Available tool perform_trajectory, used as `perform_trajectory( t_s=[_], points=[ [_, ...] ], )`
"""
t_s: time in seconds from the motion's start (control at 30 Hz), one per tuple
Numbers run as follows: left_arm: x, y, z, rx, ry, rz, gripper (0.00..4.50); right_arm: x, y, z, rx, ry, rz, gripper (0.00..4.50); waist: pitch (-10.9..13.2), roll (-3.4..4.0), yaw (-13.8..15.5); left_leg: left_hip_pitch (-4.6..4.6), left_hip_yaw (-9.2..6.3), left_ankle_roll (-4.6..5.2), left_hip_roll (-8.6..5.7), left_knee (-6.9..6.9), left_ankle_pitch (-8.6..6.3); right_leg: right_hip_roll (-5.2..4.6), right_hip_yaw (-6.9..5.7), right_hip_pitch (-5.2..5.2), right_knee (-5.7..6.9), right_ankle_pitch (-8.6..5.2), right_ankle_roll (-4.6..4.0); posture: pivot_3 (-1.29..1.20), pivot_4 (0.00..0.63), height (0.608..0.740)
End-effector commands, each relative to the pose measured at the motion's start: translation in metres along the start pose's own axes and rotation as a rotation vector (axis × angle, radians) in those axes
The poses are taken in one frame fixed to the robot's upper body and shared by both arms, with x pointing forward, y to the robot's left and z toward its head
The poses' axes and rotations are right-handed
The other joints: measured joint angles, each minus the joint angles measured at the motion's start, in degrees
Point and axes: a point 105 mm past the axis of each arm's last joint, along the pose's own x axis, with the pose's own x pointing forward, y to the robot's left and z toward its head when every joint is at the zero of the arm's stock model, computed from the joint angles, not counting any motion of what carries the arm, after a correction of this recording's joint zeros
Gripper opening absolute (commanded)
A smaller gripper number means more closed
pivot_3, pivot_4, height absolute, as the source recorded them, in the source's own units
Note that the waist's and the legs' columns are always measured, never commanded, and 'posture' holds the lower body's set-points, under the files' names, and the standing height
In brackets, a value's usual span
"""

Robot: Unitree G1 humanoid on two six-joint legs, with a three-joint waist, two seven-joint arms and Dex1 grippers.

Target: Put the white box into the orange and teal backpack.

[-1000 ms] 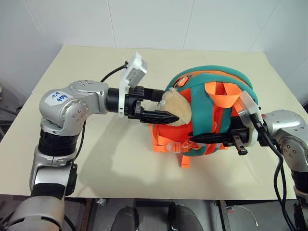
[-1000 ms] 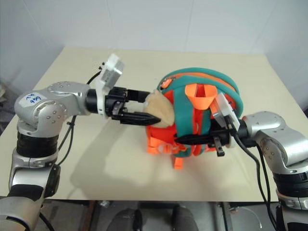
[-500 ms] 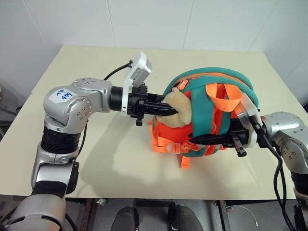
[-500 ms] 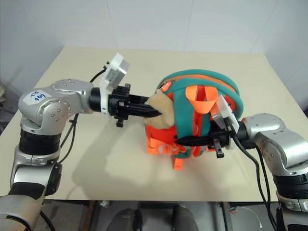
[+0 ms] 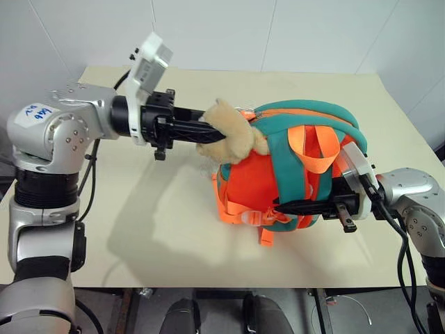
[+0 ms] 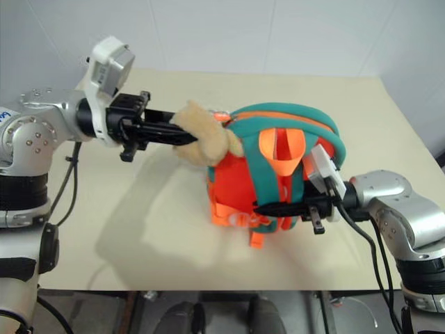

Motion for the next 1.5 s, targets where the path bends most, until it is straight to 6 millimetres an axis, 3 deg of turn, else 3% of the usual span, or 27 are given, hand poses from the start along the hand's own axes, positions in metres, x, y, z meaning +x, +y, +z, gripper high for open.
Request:
perform_trajectory(
  t_s=[0.03,0.13,0.33,0.9,1.2,1.5],
  points=[
    [-0.017,0.01,-0.003,0.046,0.073,0.057,0.73,-0.009,0.0,0.009,-0.051,-0.001,-0.029,0.54,0.0,0.0,0.0,0.0,0.01,0.0,0.0,-0.01,0.0,0.0,0.0,-0.01,0.0,0.0,0.0,0.0,0.15,0.74],
    [-0.03,0.022,-0.013,0.04,0.141,0.091,0.73,-0.01,0.0,0.007,-0.045,0.0,-0.033,0.54,0.0,0.0,0.1,0.0,0.02,0.0,0.0,-0.02,0.0,0.01,-0.01,-0.01,-0.01,-0.01,-0.01,0.0,0.15,0.74],
    [-0.044,0.022,-0.035,-0.016,0.257,0.029,0.73,-0.01,-0.001,0.005,-0.043,-0.002,-0.045,0.54,0.0,0.0,0.0,-0.03,0.07,0.02,0.01,-0.05,-0.02,0.01,-0.01,-0.06,-0.03,-0.01,-0.02,0.0,0.15,0.74],
    [-0.052,0.044,-0.097,-0.114,0.505,0.013,0.73,-0.009,-0.003,0.004,-0.044,-0.006,-0.061,0.54,0.0,0.0,0.0,-0.02,0.09,0.05,0.03,-0.03,-0.04,-0.01,-0.02,-0.09,0.01,-0.03,-0.04,0.0,0.15,0.74],
    [-0.044,0.048,-0.123,-0.11,0.624,-0.043,0.73,-0.007,-0.004,0.004,-0.044,-0.004,-0.057,0.54,0.0,0.0,0.0,-0.01,0.08,0.06,0.04,-0.01,-0.04,-0.02,-0.02,-0.09,0.02,-0.02,-0.04,0.0,0.15,0.74],
    [-0.011,0.046,-0.128,-0.09,0.59,-0.139,0.73,-0.007,-0.006,0.004,-0.045,-0.003,-0.056,0.54,0.0,0.0,0.1,-0.03,0.07,0.06,0.03,-0.01,-0.05,-0.03,-0.03,-0.09,0.02,-0.02,-0.04,0.0,0.15,0.74]
  ],
)
